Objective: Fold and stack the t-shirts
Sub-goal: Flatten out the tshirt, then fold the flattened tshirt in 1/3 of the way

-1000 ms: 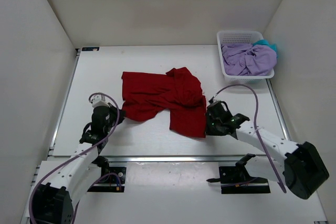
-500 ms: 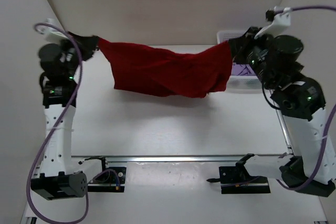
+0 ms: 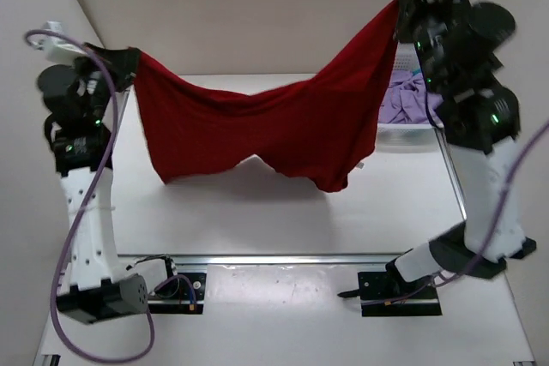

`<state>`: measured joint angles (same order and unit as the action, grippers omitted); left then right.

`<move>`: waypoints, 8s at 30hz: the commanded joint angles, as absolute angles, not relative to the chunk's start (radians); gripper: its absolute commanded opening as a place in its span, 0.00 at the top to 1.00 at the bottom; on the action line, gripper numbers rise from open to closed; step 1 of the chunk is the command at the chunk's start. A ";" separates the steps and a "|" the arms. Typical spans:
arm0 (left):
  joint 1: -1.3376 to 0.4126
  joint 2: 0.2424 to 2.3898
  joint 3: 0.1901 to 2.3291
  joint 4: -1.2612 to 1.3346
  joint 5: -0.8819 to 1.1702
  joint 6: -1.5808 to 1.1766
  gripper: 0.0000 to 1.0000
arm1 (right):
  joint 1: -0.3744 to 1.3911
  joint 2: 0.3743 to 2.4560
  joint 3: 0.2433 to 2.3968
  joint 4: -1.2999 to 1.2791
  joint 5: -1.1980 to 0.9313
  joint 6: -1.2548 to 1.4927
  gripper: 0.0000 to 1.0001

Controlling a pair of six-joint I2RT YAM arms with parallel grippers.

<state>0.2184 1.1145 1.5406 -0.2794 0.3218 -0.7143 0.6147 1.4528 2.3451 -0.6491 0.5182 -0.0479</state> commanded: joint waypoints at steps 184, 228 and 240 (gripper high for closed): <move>0.313 1.549 0.761 0.086 0.104 -0.764 0.95 | 0.127 2.258 2.029 -0.575 -0.186 0.328 1.00; 0.321 1.408 0.410 0.230 0.155 -0.899 0.91 | 0.002 1.615 0.799 0.093 -0.273 0.509 0.63; 0.294 1.457 0.495 0.206 0.124 -0.868 1.00 | 0.008 1.756 0.891 0.150 -0.291 0.534 0.87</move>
